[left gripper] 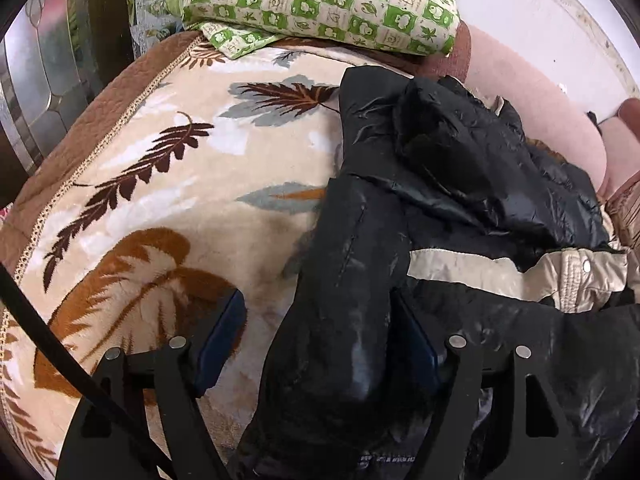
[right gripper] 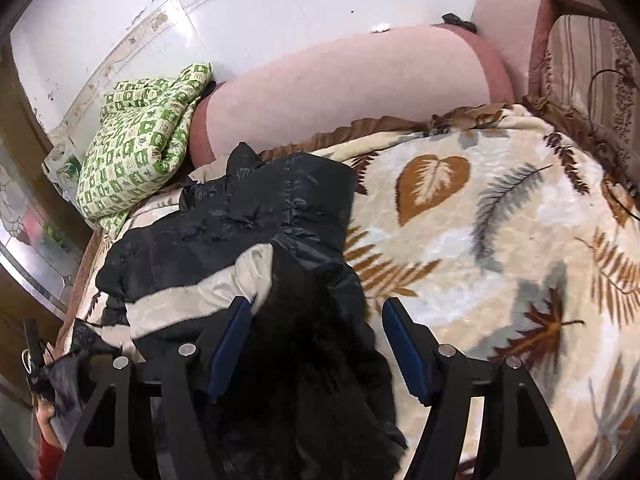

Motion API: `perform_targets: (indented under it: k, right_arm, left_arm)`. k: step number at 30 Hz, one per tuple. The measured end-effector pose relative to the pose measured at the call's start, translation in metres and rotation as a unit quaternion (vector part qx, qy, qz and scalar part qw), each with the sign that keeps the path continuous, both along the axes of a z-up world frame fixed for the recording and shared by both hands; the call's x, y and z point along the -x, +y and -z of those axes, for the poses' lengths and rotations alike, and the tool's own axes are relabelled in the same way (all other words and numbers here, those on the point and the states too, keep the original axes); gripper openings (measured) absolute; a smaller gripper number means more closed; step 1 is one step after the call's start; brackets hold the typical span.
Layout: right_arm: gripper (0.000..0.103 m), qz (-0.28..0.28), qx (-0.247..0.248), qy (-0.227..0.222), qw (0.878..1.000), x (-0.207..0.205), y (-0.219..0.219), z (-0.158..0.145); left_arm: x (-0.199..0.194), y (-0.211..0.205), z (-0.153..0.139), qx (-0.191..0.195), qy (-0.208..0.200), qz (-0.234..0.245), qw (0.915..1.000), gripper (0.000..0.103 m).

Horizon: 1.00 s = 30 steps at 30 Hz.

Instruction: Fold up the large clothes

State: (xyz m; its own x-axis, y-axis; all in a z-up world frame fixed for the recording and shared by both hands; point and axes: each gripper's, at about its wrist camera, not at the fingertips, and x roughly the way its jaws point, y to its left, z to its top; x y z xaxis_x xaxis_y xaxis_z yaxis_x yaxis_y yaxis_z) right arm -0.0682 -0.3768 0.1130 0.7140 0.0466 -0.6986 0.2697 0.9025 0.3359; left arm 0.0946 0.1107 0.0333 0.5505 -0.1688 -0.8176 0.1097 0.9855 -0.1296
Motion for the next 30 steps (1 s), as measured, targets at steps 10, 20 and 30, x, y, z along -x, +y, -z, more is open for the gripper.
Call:
perform_targets:
  k: [10, 20, 30]
  right_arm:
    - [0.073, -0.002, 0.002, 0.004, 1.0, 0.018, 0.007, 0.008]
    - [0.073, -0.006, 0.001, 0.008, 1.0, 0.021, 0.015, 0.013]
    - [0.073, -0.013, -0.011, 0.004, 1.0, 0.03, 0.019, 0.022]
  left_arm:
    - [-0.012, 0.007, 0.019, 0.036, 0.042, -0.01, 0.9984, 0.095]
    - [-0.017, 0.007, 0.022, 0.061, 0.057, -0.002, 0.9965, 0.103]
    - [-0.007, 0.039, 0.011, 0.206, 0.065, 0.051, 0.9751, 0.103]
